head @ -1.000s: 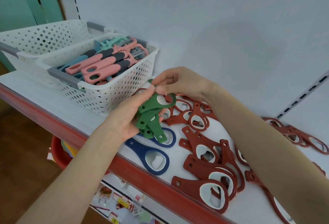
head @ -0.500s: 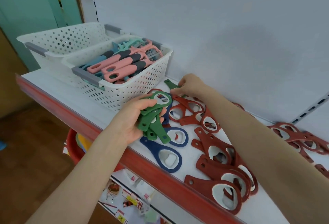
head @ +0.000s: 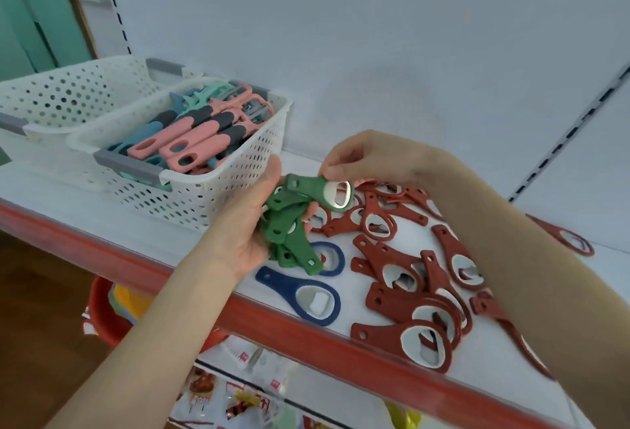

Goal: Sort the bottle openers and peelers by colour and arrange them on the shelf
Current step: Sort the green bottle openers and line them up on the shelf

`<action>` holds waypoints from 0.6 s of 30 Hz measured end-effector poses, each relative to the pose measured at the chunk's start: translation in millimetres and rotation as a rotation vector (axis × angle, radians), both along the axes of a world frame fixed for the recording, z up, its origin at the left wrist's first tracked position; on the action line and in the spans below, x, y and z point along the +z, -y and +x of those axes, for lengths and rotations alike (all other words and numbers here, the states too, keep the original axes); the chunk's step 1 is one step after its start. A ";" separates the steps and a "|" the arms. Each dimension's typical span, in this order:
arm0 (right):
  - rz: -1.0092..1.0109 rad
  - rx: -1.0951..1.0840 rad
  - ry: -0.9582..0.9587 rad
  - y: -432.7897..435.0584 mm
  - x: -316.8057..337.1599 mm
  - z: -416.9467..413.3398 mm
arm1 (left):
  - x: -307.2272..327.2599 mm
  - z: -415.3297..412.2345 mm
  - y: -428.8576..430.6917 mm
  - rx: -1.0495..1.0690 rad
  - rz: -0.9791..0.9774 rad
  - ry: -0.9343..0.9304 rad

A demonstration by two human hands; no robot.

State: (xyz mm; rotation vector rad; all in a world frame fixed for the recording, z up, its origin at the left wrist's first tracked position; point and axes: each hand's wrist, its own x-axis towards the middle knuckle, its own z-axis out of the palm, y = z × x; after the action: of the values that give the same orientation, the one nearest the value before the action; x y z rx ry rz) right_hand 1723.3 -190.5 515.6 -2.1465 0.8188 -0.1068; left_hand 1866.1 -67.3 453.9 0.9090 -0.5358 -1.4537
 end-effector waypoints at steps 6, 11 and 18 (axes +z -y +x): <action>-0.137 -0.248 0.178 -32.2 -9.6 -17.7 | 1.0 -21.7 7.4 -0.160 -0.035 0.037; -0.093 -0.573 0.357 -48.8 -24.4 -54.9 | 4.5 -53.1 11.9 -0.274 -0.090 -0.018; 0.047 -0.575 0.374 -61.9 -17.4 -113.5 | 11.7 -108.5 4.8 -0.426 -0.024 -0.024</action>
State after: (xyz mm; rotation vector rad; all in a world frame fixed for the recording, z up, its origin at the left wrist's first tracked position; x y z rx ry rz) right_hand 1609.8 -128.6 498.2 -1.7126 1.1663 -0.7502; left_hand 1757.6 -72.1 465.6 0.7858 -0.7594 -1.8337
